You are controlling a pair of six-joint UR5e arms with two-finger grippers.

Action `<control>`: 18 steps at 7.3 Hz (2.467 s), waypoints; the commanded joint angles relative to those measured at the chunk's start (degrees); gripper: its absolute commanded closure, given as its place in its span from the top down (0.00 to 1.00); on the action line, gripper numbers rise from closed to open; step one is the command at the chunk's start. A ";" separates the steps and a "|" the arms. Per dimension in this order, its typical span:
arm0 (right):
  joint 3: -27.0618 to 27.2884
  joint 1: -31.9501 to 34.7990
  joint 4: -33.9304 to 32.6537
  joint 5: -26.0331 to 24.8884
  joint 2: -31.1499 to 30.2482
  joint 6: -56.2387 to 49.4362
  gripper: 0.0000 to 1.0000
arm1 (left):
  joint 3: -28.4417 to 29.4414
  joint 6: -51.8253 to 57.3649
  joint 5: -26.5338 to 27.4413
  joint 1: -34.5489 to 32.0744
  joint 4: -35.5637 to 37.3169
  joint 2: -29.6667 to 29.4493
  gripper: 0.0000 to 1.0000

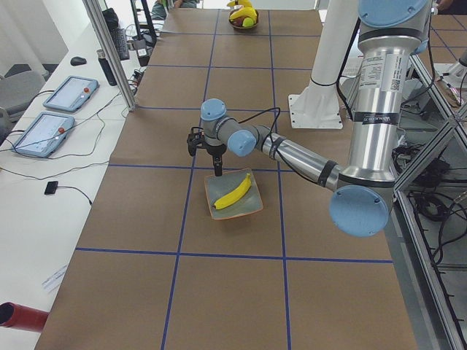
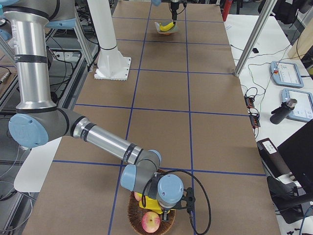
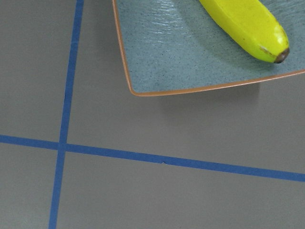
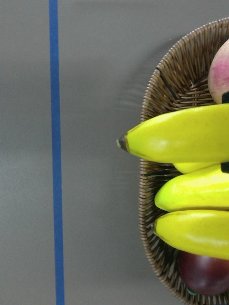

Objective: Transfer all bananas from basket to plate

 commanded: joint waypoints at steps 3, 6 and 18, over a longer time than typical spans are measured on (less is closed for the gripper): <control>7.10 1.26 -5.87 -0.66 0.12 -2.16 0.00 | 0.00 -1.29 0.00 0.11 0.00 -0.99 1.00; 9.67 -1.55 -5.78 -0.58 1.70 -2.15 0.00 | 0.35 -2.17 -0.08 0.11 0.00 -2.05 1.00; 25.93 -29.45 -1.57 9.18 16.96 48.30 0.00 | 4.55 -8.92 -0.87 0.89 -4.44 -14.85 1.00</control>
